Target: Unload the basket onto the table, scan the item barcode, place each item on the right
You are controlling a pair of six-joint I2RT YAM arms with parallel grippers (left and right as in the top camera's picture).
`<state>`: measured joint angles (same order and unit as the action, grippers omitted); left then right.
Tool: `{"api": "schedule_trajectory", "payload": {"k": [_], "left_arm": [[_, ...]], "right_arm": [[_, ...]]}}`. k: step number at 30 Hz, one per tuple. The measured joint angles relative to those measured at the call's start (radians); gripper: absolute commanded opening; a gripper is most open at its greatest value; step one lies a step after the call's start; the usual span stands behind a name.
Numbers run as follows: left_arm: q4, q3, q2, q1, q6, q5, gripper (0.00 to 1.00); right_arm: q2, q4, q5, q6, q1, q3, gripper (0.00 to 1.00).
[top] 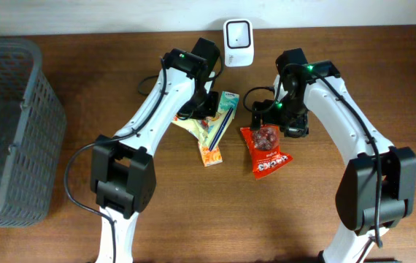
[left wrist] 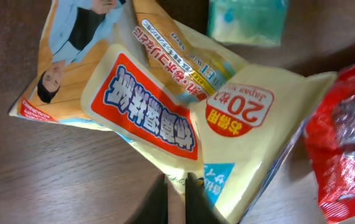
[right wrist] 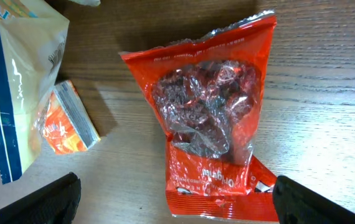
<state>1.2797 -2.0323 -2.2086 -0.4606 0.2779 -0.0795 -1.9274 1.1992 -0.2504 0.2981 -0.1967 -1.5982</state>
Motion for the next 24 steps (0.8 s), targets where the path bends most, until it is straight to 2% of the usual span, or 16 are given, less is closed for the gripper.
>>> {"api": "schedule_trajectory", "payload": {"k": [2, 4, 7, 8, 11, 12, 13, 14, 17, 20, 22, 24], "left_arm": [[-0.053, -0.001, -0.050, 0.002, 0.018, 0.000, 0.00], [-0.068, 0.000, -0.172, 0.003, 0.030, 0.033, 0.00], [0.019, -0.004, -0.186, 0.021, 0.033, 0.130, 0.00], [0.089, -0.018, -0.191, 0.051, 0.036, 0.171, 0.00], [0.260, -0.174, -0.212, 0.111, 0.075, 0.208, 0.00], [0.315, -0.254, -0.216, 0.103, 0.082, 0.208, 0.18], [0.354, -0.324, -0.215, 0.094, 0.085, 0.208, 0.99], [0.359, -0.394, -0.215, 0.085, 0.089, 0.208, 0.99], [0.309, -0.407, -0.216, 0.098, 0.093, 0.219, 0.99], [0.294, -0.407, -0.228, 0.107, 0.113, 0.227, 0.99], [0.291, -0.407, -0.267, 0.107, 0.113, 0.227, 0.99], [0.293, -0.407, -0.323, 0.107, 0.113, 0.227, 0.99]], "right_arm": [[0.000, -0.011, 0.000, 0.000, 0.000, 0.000, 0.99], [0.000, -0.010, 0.000, -0.002, 0.000, 0.000, 0.98], [0.000, -0.011, 0.007, -0.014, 0.000, 0.000, 0.98], [0.000, -0.012, 0.008, -0.015, 0.000, 0.000, 0.99], [0.000, -0.033, 0.011, -0.015, 0.000, 0.000, 0.98], [0.000, -0.036, 0.012, -0.016, 0.000, 0.000, 0.98], [-0.002, -0.049, 0.016, -0.015, 0.000, 0.000, 0.98], [-0.006, -0.061, 0.016, -0.015, 0.000, 0.000, 0.98], [-0.046, -0.187, -0.033, -0.017, 0.000, 0.000, 0.99], [-0.104, -0.346, -0.073, 0.064, 0.000, 0.000, 0.99], [-0.131, -0.359, -0.071, 0.084, -0.006, 0.000, 0.99], [-0.135, -0.282, -0.024, 0.092, -0.029, 0.000, 0.99]]}}
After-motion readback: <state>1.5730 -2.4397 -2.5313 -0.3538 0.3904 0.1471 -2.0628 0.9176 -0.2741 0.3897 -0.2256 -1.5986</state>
